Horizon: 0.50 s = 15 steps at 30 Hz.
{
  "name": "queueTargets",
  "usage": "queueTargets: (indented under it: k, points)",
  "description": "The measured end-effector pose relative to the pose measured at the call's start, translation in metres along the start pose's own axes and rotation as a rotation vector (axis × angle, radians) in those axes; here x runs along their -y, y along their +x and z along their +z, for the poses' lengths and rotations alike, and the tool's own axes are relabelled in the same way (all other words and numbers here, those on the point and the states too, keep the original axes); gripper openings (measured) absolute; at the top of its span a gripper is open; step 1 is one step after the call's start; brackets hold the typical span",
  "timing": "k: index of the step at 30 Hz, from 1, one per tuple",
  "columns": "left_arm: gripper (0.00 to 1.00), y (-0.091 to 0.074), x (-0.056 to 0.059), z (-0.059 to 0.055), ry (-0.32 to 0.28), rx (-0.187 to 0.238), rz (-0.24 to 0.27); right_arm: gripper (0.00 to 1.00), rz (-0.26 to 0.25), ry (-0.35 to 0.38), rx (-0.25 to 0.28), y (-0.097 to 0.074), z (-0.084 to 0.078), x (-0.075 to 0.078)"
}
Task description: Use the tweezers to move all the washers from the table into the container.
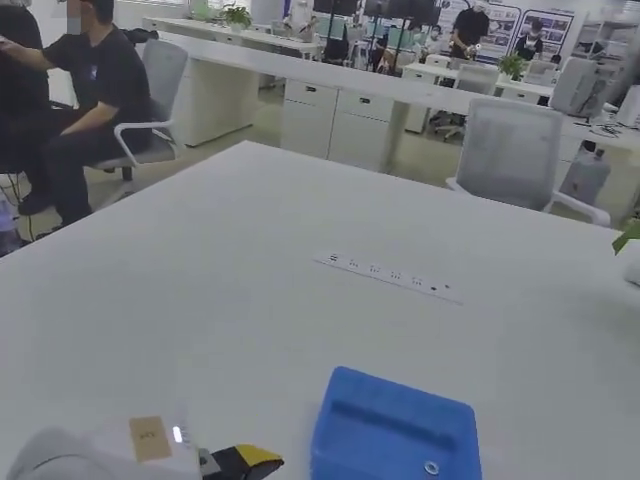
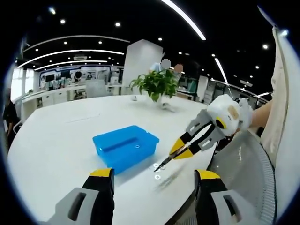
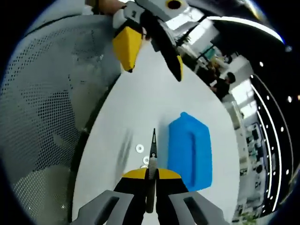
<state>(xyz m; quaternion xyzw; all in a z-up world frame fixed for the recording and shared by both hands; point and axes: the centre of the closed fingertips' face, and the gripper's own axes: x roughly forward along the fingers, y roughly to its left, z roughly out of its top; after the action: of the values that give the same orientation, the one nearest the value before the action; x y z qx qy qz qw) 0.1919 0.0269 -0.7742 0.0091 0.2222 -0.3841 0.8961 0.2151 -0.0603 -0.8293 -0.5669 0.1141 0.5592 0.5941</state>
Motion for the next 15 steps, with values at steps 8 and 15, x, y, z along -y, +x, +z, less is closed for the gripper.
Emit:
queueTargets:
  k: [8,15]
  points:
    - [0.63,0.004,0.013,-0.012,-0.038,-0.120,-0.099,0.02,0.013,-0.443,-0.066,-0.007,0.010,-0.002]
    - [0.43,0.025,0.033,-0.023,-0.076,-0.305,-0.265,0.02,-0.012,-0.695,-0.083,-0.009,0.010,0.005]
